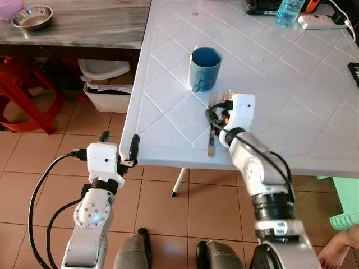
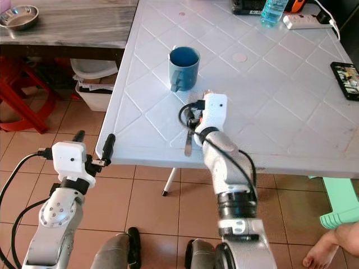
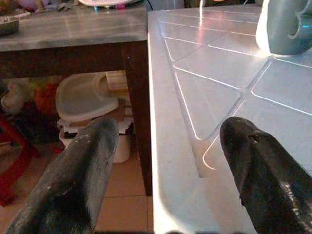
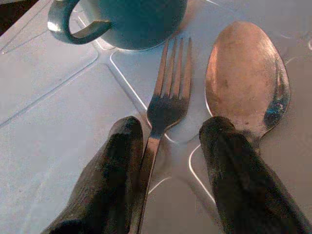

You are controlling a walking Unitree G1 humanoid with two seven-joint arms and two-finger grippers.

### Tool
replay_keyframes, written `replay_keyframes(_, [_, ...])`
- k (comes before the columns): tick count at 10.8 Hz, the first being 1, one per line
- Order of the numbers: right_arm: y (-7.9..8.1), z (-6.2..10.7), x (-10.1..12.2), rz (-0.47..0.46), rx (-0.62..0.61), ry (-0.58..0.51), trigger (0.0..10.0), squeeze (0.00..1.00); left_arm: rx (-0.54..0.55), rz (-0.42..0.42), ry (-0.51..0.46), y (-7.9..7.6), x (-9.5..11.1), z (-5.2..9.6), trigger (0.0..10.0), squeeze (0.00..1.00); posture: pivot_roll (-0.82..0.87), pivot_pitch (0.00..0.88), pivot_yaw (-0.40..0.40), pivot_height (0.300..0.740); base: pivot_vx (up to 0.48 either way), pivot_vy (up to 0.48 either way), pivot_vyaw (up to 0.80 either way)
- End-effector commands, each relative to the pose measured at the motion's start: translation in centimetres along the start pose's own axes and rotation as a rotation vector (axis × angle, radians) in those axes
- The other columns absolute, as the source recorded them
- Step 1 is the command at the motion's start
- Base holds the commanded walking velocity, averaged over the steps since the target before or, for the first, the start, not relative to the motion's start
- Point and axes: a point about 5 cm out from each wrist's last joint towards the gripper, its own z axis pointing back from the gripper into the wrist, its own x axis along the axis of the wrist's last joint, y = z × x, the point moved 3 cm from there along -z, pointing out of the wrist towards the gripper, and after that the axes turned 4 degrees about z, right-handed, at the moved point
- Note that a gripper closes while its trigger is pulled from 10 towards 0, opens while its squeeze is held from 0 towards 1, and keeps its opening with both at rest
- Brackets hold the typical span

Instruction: Setting the table

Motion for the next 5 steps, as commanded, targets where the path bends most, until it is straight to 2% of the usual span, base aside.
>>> replay_keyframes(1, [-0.5, -0.2, -3.4, -0.031, 0.005, 0.153, 1.6, 0.00, -0.001, 0.002, 0.030, 0.2, -0.6, 0.3, 10.0, 0.00, 0.03, 0.230, -0.009, 0.740, 0.000, 0.000, 0.00])
replay_keyframes(2, [-0.5, -0.4, -2.6, 0.018, 0.019, 0.135, 10.0, 0.00, -0.001, 0.002, 0.033, 0.2, -0.7, 0.3, 10.0, 0.00, 0.03, 0.230, -0.008, 0.740, 0.000, 0.000, 0.00])
replay_keyframes(3, [-0.5, -0.6, -1.9, 0.050, 0.008, 0.108, 10.0, 0.00, 0.000, 0.003, 0.035, 0.2, -0.7, 0.3, 10.0, 0.00, 0.03, 0.231, -0.010, 0.740, 0.000, 0.000, 0.00])
replay_keyframes(5, [-0.1, -0.7, -2.1, 0.040, 0.016, 0.104, 10.0, 0.00, 0.004, 0.005, 0.039, 0.3, -0.8, 0.3, 10.0, 0.00, 0.03, 0.229, -0.009, 0.740, 0.000, 0.000, 0.00])
